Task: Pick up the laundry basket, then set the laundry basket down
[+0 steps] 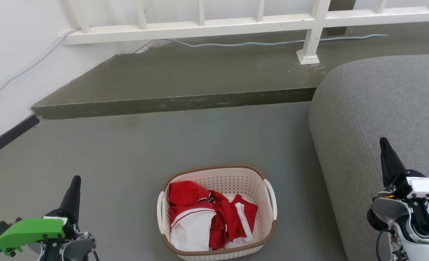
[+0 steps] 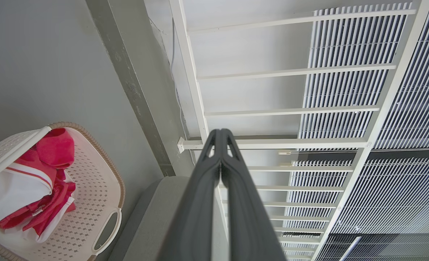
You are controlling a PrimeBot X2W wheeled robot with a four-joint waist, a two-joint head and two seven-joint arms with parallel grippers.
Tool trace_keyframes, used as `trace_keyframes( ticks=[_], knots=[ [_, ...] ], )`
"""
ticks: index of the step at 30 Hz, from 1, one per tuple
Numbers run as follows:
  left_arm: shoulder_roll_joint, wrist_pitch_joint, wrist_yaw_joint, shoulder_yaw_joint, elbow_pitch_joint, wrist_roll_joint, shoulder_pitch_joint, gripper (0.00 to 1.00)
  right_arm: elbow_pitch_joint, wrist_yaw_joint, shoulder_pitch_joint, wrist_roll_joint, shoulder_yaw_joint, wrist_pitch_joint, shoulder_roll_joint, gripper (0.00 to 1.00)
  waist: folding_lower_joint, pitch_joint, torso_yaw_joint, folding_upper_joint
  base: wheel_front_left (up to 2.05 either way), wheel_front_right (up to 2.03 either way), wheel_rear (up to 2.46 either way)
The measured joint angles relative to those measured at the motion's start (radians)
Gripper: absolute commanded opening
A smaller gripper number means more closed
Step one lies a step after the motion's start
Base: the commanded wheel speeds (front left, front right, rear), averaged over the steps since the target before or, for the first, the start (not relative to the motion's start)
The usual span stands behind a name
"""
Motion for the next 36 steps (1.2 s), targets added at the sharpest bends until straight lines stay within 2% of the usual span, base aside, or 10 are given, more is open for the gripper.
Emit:
trace_keyframes(
  ticks=[36],
  knots=[
    [0.000, 0.000, 0.000, 0.001, 0.000, 0.000, 0.000, 0.00, -0.002, 0.000, 0.000, 0.000, -0.002, 0.000, 0.001, 0.00, 0.0000, 0.000, 0.000, 0.0000, 0.00, 0.00, 0.00]
  ],
)
